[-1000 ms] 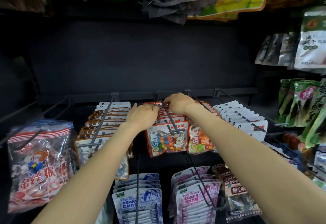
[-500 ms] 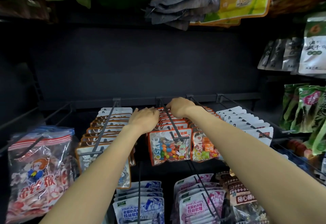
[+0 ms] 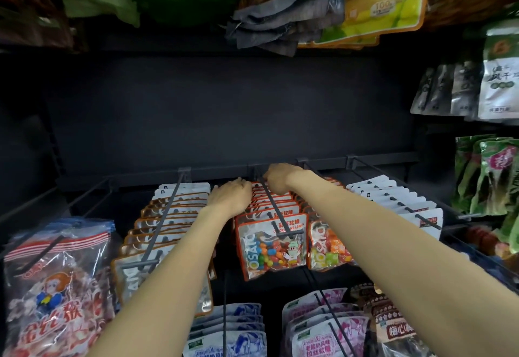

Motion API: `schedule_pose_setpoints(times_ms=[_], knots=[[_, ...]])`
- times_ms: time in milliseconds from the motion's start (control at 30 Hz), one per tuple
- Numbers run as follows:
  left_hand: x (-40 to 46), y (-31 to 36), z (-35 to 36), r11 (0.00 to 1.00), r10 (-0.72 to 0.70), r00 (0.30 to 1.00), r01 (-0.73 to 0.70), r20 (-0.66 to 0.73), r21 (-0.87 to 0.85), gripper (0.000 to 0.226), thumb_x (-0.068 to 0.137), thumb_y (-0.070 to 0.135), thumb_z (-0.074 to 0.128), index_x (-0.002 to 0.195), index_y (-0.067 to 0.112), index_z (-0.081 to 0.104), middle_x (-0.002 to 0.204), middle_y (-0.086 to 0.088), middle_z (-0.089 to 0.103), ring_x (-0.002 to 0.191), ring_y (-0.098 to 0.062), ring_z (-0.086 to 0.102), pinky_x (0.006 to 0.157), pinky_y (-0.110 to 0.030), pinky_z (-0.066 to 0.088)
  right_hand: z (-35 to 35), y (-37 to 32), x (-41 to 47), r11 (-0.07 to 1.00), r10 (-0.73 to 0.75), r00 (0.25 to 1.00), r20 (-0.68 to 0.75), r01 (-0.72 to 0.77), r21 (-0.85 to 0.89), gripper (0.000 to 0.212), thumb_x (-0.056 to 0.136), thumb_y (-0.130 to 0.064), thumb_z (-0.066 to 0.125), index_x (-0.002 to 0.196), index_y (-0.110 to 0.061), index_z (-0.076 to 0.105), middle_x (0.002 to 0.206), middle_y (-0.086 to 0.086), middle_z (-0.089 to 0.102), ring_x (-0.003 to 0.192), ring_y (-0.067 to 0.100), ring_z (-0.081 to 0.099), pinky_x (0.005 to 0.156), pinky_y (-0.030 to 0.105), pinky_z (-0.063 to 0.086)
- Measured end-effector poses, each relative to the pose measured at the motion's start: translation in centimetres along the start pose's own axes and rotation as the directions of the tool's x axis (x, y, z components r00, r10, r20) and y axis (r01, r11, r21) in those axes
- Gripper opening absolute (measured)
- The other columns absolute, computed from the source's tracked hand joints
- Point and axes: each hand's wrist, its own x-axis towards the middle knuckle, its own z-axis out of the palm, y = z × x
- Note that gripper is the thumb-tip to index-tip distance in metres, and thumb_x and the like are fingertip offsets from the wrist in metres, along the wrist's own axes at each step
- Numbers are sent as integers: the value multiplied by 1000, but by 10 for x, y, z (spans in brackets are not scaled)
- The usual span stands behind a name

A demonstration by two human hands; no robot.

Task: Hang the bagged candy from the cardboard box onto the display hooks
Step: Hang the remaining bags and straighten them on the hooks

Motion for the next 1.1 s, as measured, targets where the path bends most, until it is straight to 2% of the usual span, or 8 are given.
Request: schedule_pose_setpoints(times_ms=[67,233,333,467,800,867,1000,1100], knots=[[2,0,0,1000,-5,1000,5,-6,-17,41,103,23,14,108,10,53,130,-11,53,118,-28,49,105,-41,33,0,2,2,1000,-11,1000,9,11,-17,34,99,-17,42,128,-13,57,125,7,59,107,24,59,91,33,49],[1,0,2,997,-17,998,13,-52,-78,38,103,22,15,87,11,47,113,-13,59,104,-28,54,91,-38,37,-9,5,-2,998,-31,999,21,32,-54,38,98,-13,40,133,-13,54,133,7,55,114,24,56,94,31,47],[1,-1,4,997,-17,998,12,-58,-82,38,103,23,14,83,13,45,115,-12,59,104,-28,54,95,-40,39,-8,4,0,999,-39,999,16,40,-34,35,99,-16,41,130,-14,56,129,6,57,110,23,57,86,29,46],[9,-3,9,996,-16,999,12,-48,-83,44,101,33,15,80,19,51,108,-7,61,95,-24,55,81,-36,41,-1,3,4,1000,-20,1000,23,20,16,31,99,-19,44,126,-13,58,124,6,61,105,22,60,84,29,47],[17,-2,12,995,-12,999,8,-42,-96,44,102,36,15,73,22,45,90,0,55,78,-14,51,67,-31,34,-6,4,-4,997,-66,995,71,63,46,31,100,-18,44,129,-12,55,122,6,62,106,20,61,80,24,45],[16,-1,11,996,-6,999,3,-36,-88,44,102,35,14,79,19,48,95,-1,57,84,-17,53,71,-32,37,-3,4,-3,996,-75,994,78,71,53,32,100,-19,45,130,-13,53,123,6,61,105,20,60,79,25,44],[12,4,10,993,34,999,-35,-11,-112,41,102,28,16,109,13,54,120,-8,57,110,-24,52,100,-46,38,3,3,3,996,-83,993,88,80,35,33,100,-20,47,132,-14,50,125,6,60,106,21,59,81,26,43],[9,8,7,994,35,999,-37,-17,-105,43,103,25,14,114,10,53,126,-10,55,116,-26,49,104,-47,34,0,4,2,997,-82,992,99,82,11,31,100,-20,46,129,-12,53,122,7,61,105,21,60,77,26,42]])
